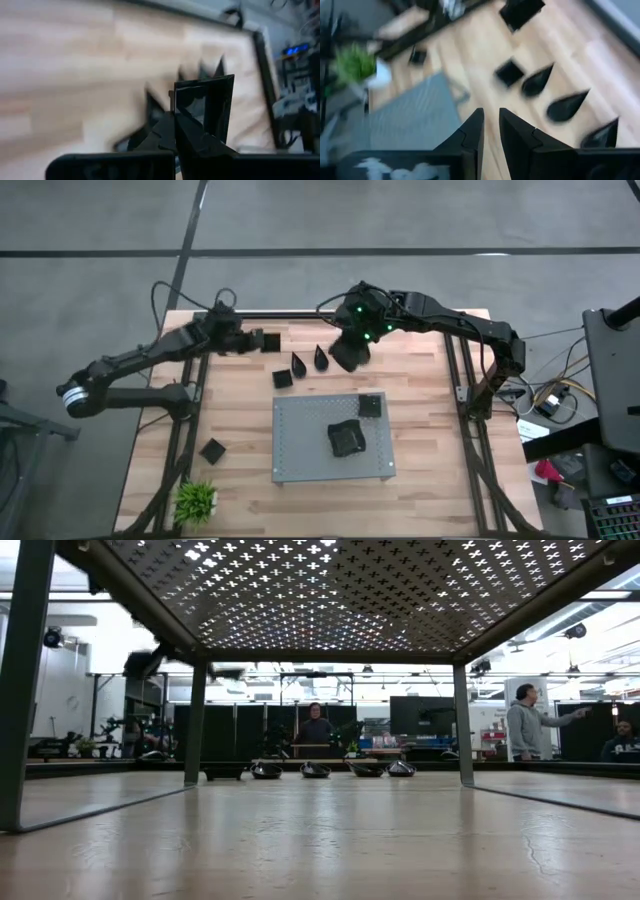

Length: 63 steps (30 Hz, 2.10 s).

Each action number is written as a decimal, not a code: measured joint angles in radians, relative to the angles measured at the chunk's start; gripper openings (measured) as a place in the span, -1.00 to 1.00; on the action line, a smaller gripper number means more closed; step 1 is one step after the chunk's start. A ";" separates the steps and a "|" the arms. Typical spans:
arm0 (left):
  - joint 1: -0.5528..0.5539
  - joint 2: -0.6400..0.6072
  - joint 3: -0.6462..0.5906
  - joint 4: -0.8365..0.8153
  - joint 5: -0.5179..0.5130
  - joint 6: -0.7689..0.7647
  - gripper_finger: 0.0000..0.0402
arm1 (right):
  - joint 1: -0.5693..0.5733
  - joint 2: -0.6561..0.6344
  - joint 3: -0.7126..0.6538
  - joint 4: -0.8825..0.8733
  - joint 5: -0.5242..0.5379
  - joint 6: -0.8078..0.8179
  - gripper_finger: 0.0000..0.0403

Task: Pick & Place Mini shaped plates
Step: Stack the square plate on top of the other square plates on the shelf

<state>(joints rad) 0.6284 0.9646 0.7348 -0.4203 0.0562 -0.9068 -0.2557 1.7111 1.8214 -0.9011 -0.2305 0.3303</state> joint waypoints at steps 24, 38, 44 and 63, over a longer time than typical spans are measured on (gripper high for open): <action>-0.222 0.080 0.359 0.169 -0.424 0.338 -1.00 | 0.002 0.039 0.000 0.493 0.293 -0.019 -0.33; -0.286 0.088 0.361 0.233 -0.447 0.369 -1.00 | 0.002 0.048 0.000 0.504 0.365 -0.042 -0.48; -0.306 0.092 0.368 0.234 -0.455 0.365 -1.00 | 0.002 0.048 0.000 0.531 0.365 -0.039 -0.49; -0.342 0.092 0.377 0.246 -0.485 0.378 -1.00 | 0.002 0.067 0.000 0.553 0.361 0.010 -0.70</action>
<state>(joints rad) 0.2859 1.0569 1.1122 -0.1744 -0.4292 -0.5286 -0.2532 1.7782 1.8214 -0.3478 0.1303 0.3403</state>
